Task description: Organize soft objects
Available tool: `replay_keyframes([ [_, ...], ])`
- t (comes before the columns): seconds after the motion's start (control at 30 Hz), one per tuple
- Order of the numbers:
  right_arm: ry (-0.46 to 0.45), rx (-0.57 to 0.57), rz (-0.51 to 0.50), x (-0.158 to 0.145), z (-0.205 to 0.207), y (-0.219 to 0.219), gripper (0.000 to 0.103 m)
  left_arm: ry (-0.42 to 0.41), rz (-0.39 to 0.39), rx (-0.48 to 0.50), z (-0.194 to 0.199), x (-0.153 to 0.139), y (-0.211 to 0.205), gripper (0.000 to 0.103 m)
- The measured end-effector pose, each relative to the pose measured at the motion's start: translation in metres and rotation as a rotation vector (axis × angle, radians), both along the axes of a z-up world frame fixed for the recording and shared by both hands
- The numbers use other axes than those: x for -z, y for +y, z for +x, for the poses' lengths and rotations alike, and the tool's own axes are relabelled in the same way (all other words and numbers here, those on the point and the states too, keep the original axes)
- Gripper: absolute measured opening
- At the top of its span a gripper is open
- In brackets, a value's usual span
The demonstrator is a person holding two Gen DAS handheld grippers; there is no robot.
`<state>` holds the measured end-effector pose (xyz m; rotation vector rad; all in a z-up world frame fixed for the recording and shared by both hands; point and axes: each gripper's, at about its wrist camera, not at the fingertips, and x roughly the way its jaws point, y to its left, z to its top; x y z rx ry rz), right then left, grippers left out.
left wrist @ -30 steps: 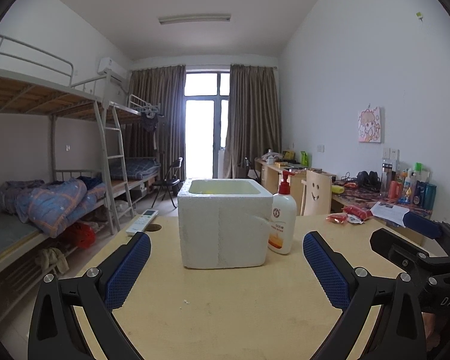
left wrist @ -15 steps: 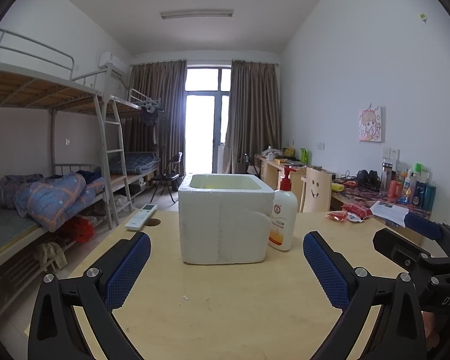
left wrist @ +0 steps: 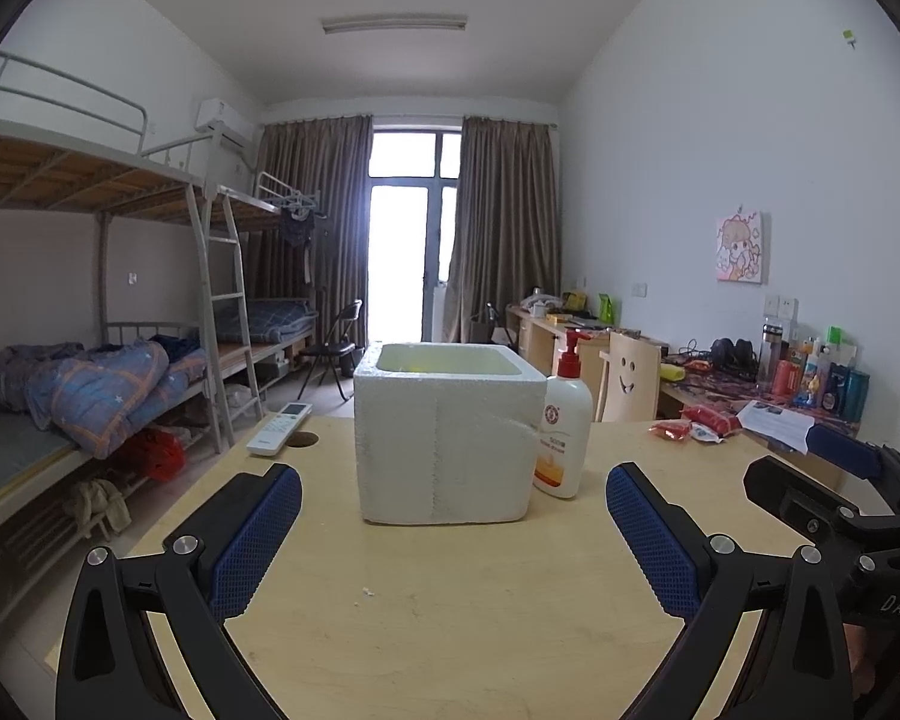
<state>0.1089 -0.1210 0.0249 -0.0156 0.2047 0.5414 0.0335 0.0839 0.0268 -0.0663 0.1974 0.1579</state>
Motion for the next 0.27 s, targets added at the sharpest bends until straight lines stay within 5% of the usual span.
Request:
replay_keyframes([
  [0.27,0.004,0.000,0.003,0.0008,0.0013,-0.0002,0.103,0.005,-0.003,0.006,0.0012,0.0007,-0.0003,0.102],
])
